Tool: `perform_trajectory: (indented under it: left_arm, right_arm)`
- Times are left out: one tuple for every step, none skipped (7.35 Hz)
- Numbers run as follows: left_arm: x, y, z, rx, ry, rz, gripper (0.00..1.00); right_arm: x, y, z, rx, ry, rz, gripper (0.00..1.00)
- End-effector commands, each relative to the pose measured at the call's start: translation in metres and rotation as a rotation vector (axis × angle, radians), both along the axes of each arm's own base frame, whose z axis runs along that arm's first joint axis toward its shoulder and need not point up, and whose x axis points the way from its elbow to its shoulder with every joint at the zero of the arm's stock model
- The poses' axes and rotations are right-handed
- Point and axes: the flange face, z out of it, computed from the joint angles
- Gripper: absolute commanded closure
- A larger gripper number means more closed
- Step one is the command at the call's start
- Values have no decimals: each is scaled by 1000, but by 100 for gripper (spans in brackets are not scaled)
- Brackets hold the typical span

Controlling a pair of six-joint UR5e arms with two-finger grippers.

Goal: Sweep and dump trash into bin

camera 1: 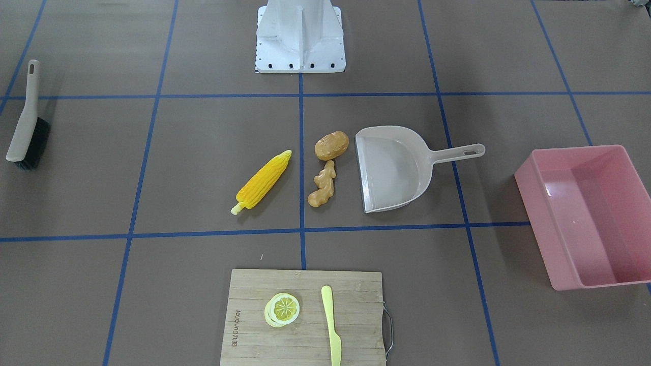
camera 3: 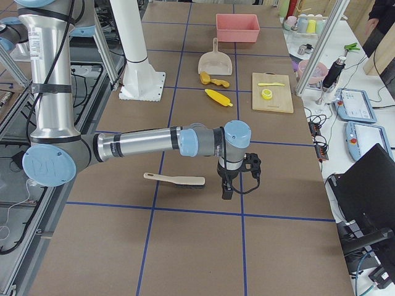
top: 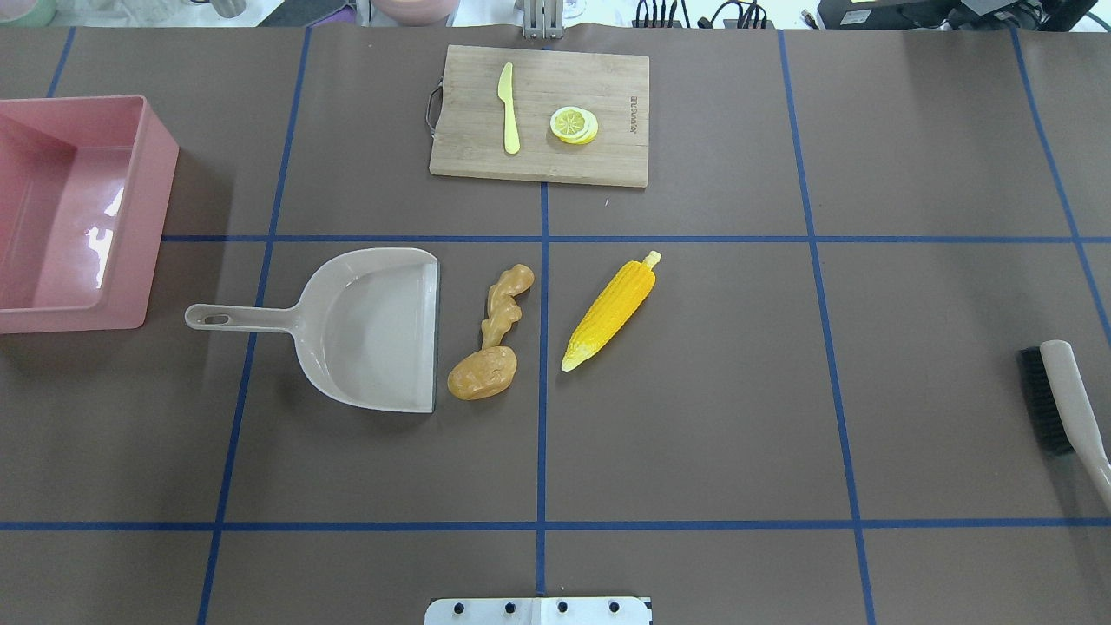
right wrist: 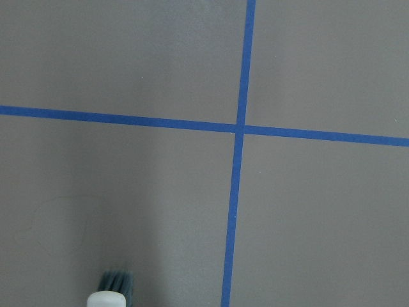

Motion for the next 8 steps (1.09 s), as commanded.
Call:
perform_trajectory:
  left_arm:
    - [1, -2, -29, 53, 8, 0, 1]
    - [2, -2, -36, 62, 14, 0, 1]
    - [6, -11, -48, 88, 16, 7, 1]
    - [8, -14, -62, 118, 19, 12, 1]
    - [20, -15, -78, 176, 19, 44, 1]
    - [51, -25, -90, 220, 19, 104, 1]
    - [63, -22, -102, 251, 30, 133, 1]
    - [89, -21, -109, 268, 36, 185, 1]
  right_arm:
    - [2, 1, -1, 0, -2, 5, 0]
    - [2, 2, -1, -3, -5, 7, 0]
    - [1, 1, -4, 2, -7, 7, 0]
    - [1, 0, -8, 11, -9, 7, 0]
    - [2, 3, -19, 23, -10, 19, 0]
    - [1, 4, -18, 6, -10, 34, 0]
    - [0, 3, -14, -4, -9, 35, 0]
    - [0, 3, -8, -18, -12, 35, 0]
